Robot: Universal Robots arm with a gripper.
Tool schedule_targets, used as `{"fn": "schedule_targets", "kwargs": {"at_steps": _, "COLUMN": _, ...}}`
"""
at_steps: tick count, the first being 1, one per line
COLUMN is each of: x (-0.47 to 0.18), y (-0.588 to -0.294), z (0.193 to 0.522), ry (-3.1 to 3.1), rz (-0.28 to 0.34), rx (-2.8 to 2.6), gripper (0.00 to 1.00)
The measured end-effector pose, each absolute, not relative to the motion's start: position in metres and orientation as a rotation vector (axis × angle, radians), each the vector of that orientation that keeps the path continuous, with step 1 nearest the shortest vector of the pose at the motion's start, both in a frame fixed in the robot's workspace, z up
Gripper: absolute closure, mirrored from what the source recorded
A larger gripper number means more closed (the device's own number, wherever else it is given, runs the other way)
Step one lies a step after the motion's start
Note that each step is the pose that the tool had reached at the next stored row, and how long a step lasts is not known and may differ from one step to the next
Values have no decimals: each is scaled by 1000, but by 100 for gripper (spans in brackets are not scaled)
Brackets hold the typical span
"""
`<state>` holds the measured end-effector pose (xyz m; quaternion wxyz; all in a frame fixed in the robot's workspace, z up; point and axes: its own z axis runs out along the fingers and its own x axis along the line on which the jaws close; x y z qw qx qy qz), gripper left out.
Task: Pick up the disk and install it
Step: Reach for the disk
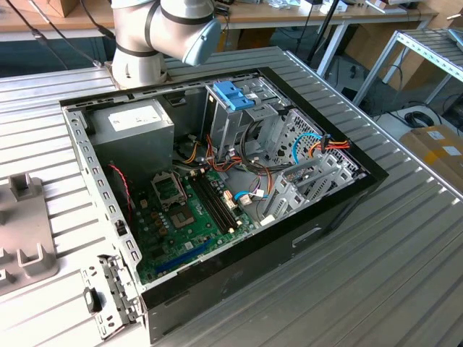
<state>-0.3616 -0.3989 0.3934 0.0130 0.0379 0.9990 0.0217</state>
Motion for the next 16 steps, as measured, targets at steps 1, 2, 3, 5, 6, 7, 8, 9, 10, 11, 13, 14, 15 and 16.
{"fn": "schedule_targets", "kwargs": {"at_steps": 1, "x": -362, "y": -399, "z": 393, "ry": 3112, "rz": 68, "rx": 118, "gripper": 90}}
{"fn": "schedule_targets", "kwargs": {"at_steps": 2, "x": -363, "y": -399, "z": 393, "ry": 3112, "rz": 68, "rx": 118, "gripper": 90}}
{"fn": "schedule_targets", "kwargs": {"at_steps": 3, "x": -363, "y": -399, "z": 393, "ry": 3112, "rz": 68, "rx": 118, "gripper": 90}}
{"fn": "schedule_targets", "kwargs": {"at_steps": 5, "x": -366, "y": -399, "z": 393, "ry": 3112, "rz": 68, "rx": 118, "gripper": 90}}
{"fn": "schedule_targets", "kwargs": {"at_steps": 6, "x": -369, "y": -399, "z": 393, "ry": 3112, "rz": 68, "rx": 118, "gripper": 90}}
{"fn": "schedule_targets", "kwargs": {"at_steps": 7, "x": -373, "y": -399, "z": 393, "ry": 3112, "rz": 68, "rx": 118, "gripper": 90}}
{"fn": "schedule_targets", "kwargs": {"at_steps": 8, "x": -376, "y": -399, "z": 393, "ry": 3112, "rz": 68, "rx": 118, "gripper": 90}}
{"fn": "schedule_targets", "kwargs": {"at_steps": 9, "x": -377, "y": -399, "z": 393, "ry": 3112, "rz": 68, "rx": 118, "gripper": 90}}
{"fn": "schedule_targets", "kwargs": {"at_steps": 10, "x": -378, "y": -399, "z": 393, "ry": 3112, "rz": 68, "rx": 118, "gripper": 90}}
{"fn": "schedule_targets", "kwargs": {"at_steps": 11, "x": -379, "y": -399, "z": 393, "ry": 3112, "rz": 68, "rx": 118, "gripper": 90}}
{"fn": "schedule_targets", "kwargs": {"at_steps": 13, "x": -381, "y": -399, "z": 393, "ry": 3112, "rz": 68, "rx": 118, "gripper": 90}}
{"fn": "schedule_targets", "kwargs": {"at_steps": 14, "x": -381, "y": -399, "z": 393, "ry": 3112, "rz": 68, "rx": 118, "gripper": 90}}
{"fn": "schedule_targets", "kwargs": {"at_steps": 15, "x": -383, "y": -399, "z": 393, "ry": 3113, "rz": 68, "rx": 118, "gripper": 90}}
{"fn": "schedule_targets", "kwargs": {"at_steps": 16, "x": -384, "y": -399, "z": 393, "ry": 3112, "rz": 68, "rx": 118, "gripper": 90}}
